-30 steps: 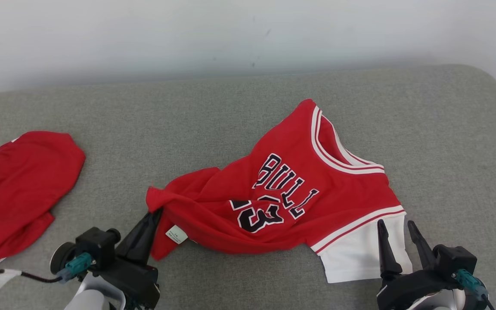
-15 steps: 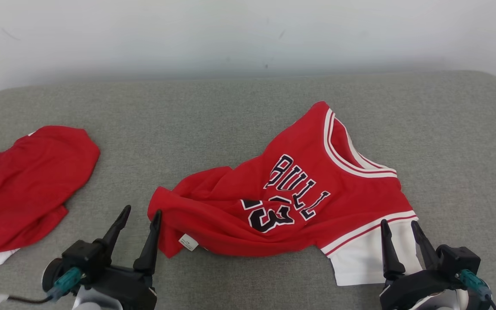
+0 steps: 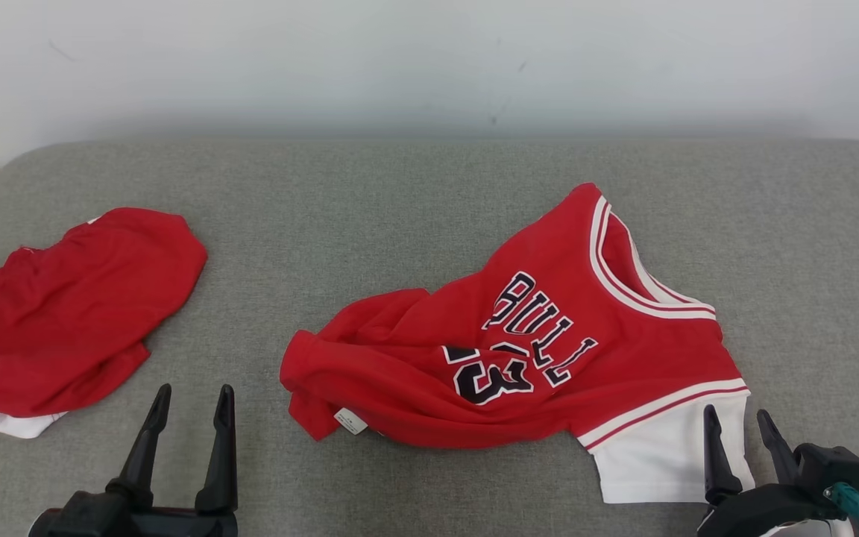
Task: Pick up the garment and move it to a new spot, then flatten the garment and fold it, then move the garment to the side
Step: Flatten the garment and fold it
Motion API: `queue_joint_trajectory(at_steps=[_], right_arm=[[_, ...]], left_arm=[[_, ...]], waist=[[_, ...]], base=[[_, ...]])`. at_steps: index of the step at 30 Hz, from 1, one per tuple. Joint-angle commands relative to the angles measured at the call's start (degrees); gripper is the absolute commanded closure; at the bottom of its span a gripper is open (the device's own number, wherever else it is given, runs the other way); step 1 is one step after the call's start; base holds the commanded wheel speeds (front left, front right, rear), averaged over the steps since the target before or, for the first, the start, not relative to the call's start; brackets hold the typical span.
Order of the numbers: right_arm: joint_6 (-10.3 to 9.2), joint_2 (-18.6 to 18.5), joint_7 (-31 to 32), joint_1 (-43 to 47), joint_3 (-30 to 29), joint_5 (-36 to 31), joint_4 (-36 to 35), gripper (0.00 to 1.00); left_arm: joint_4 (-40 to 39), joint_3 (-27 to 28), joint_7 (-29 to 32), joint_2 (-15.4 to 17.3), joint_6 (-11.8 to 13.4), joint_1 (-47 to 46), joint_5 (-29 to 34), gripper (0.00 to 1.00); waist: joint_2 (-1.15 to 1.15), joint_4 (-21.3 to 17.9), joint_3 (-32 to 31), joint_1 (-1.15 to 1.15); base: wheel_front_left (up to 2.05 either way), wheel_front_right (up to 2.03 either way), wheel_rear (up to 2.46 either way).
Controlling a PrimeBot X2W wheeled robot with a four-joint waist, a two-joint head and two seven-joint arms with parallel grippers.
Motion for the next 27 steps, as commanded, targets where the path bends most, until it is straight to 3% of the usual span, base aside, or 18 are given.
queue_joint_trajectory(at_steps=[1,14,27], right_arm=[[0.01,-0.4,0.6,0.4,-0.4,-0.8,0.5,0.0],[0.01,-1.6,4.9,-4.0,-3.0,-2.0,4.4,0.0],[0.01,-4.9,5.1,-18.2,4.5,0.3,13.2,0.0]], left_arm=[[-0.7,0.5,-0.2,-0.1,0.1,0.9,0.4,0.0],[-3.2,0.5,-0.2,-1.1,1.5,2.8,-0.7,0.0],[-2.7,-1.6,-0.2,-1.2,2.5,1.8,-1.8,0.0]], waist=[[0.0,0.4,-0.2,0.0],[0.0,1.0,-0.2,0.0],[0.0,3.9,0.2,0.0]], base=[[0.0,0.0,0.0],[0.0,0.0,0.0],[0.0,0.0,0.0]])
